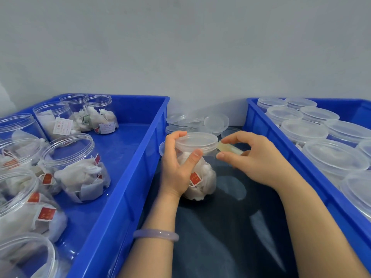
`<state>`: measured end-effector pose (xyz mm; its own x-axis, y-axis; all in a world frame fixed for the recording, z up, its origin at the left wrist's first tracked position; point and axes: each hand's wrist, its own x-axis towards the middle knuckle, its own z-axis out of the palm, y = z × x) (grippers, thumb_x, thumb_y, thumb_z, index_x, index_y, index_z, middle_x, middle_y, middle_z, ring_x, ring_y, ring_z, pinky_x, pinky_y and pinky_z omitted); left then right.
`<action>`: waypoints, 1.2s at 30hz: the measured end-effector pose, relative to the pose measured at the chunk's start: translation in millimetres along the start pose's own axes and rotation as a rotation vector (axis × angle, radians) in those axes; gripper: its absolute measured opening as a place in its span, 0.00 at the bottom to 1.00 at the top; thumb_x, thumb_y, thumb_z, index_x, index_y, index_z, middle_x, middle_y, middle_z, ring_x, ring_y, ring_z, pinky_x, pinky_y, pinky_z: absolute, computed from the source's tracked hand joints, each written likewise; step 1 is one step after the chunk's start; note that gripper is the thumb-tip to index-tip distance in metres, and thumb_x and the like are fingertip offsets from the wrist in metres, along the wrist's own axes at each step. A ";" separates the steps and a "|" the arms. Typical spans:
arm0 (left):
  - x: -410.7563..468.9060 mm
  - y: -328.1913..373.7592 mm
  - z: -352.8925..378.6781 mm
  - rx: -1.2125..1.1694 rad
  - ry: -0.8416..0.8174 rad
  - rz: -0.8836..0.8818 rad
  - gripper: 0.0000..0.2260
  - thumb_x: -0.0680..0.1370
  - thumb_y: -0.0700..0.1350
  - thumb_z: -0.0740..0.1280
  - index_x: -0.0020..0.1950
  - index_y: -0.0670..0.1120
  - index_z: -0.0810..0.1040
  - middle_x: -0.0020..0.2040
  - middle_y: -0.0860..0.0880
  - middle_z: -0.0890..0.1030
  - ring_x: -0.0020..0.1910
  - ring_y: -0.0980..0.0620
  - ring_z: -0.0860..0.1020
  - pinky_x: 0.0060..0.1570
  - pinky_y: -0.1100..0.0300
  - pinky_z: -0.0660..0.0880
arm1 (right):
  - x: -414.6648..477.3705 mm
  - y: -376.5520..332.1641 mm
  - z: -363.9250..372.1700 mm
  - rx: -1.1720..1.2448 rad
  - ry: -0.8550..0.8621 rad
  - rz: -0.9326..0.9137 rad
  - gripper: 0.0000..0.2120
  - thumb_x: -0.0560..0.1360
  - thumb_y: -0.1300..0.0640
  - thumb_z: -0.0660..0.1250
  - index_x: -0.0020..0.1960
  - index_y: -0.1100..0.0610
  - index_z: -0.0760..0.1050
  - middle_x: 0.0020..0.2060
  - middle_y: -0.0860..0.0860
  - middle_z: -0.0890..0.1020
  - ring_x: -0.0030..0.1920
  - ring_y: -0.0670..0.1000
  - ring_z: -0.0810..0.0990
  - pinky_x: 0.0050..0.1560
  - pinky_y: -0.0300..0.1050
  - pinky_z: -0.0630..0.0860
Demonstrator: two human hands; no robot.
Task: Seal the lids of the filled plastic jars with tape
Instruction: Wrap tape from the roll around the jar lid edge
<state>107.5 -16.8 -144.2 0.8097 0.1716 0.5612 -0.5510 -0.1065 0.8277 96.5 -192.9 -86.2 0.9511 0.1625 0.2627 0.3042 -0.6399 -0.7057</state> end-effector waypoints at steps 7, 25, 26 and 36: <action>9.3 12.3 -11.0 -0.186 -0.139 -0.046 0.20 0.66 0.52 0.69 0.55 0.46 0.72 0.50 0.48 0.77 0.50 0.52 0.78 0.51 0.58 0.74 | -2.1 -8.2 -2.4 0.032 0.033 0.040 0.24 0.66 0.41 0.73 0.60 0.44 0.77 0.57 0.42 0.80 0.53 0.46 0.78 0.57 0.44 0.74; 14.5 32.8 -21.8 -0.305 -0.374 -0.308 0.32 0.56 0.57 0.77 0.57 0.49 0.75 0.51 0.45 0.80 0.49 0.44 0.80 0.47 0.51 0.78 | -14.2 -25.2 -19.7 0.134 -0.113 0.081 0.38 0.49 0.31 0.73 0.57 0.40 0.78 0.46 0.32 0.80 0.38 0.36 0.76 0.44 0.36 0.70; 14.9 33.7 -20.8 -0.359 -0.422 -0.324 0.35 0.55 0.58 0.79 0.57 0.48 0.75 0.50 0.45 0.80 0.48 0.45 0.80 0.46 0.52 0.78 | -14.2 -24.9 -20.7 0.152 -0.123 0.088 0.39 0.46 0.31 0.72 0.56 0.39 0.78 0.50 0.33 0.79 0.39 0.37 0.76 0.45 0.38 0.71; 16.0 33.4 -21.2 -0.128 -0.417 -0.333 0.41 0.55 0.63 0.77 0.66 0.57 0.71 0.62 0.49 0.76 0.60 0.53 0.77 0.55 0.59 0.77 | -11.9 -16.6 -6.1 0.273 -0.085 0.119 0.33 0.44 0.31 0.72 0.49 0.38 0.78 0.42 0.34 0.79 0.34 0.27 0.75 0.31 0.25 0.69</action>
<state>97.8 3.1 -107.8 0.9414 -0.2302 0.2463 -0.2505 0.0113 0.9681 79.8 -188.8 -73.6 0.9785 0.1677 0.1198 0.1825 -0.4345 -0.8820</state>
